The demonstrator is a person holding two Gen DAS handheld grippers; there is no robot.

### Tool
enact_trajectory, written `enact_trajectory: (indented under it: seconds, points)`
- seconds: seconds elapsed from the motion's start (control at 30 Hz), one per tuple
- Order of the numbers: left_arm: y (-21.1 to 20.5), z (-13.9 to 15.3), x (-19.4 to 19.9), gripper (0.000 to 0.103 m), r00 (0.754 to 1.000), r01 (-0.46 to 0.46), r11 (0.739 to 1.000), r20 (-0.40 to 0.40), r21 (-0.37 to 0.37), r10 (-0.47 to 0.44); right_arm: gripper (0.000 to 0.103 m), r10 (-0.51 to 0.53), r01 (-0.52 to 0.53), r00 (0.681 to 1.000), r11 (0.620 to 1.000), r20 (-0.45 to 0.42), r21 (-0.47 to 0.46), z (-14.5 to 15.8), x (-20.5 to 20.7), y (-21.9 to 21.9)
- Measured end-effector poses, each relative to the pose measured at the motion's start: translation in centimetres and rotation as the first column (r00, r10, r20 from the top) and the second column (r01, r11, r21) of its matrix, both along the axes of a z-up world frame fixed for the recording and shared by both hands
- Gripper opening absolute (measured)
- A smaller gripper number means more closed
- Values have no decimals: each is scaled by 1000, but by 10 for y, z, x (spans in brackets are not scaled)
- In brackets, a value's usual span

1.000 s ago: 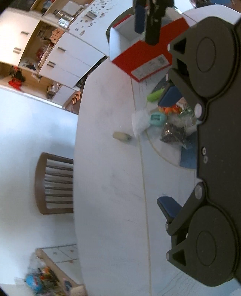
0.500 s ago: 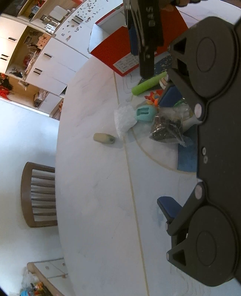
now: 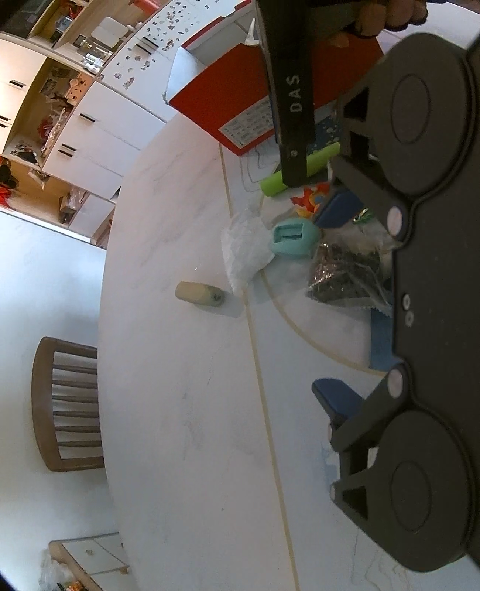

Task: Organize objects
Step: 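Grasp the dark mesh packet with the left tool while the right tool grasps the lime-green tube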

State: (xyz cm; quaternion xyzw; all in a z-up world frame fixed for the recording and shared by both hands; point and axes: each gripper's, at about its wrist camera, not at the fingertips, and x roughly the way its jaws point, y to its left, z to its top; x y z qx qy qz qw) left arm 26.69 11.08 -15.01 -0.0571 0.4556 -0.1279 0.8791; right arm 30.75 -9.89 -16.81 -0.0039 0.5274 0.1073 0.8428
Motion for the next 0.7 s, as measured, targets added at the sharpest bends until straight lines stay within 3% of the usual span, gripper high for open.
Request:
enact_trajectory:
  seconds: [0.1, 0.43, 0.5, 0.7]
  points:
    - [-2, -4, 2, 75, 1000, 11, 1000, -11, -11, -11, 39, 2, -2, 1000, 1000, -10, -15, -5, 3, 1]
    - [-8, -7, 3, 43, 999, 45, 999, -15, -28, -46, 26, 58, -55, 998, 994, 26, -96, -10, -1, 11]
    - [-8, -6, 2, 41, 999, 46, 999, -13, -30, -46, 17, 66, -62, 997, 992, 32, -110, -11, -3, 13]
    - [-8, -3, 0, 33, 999, 40, 999, -15, -25, -40, 16, 65, -60, 997, 992, 45, -108, -10, -7, 5]
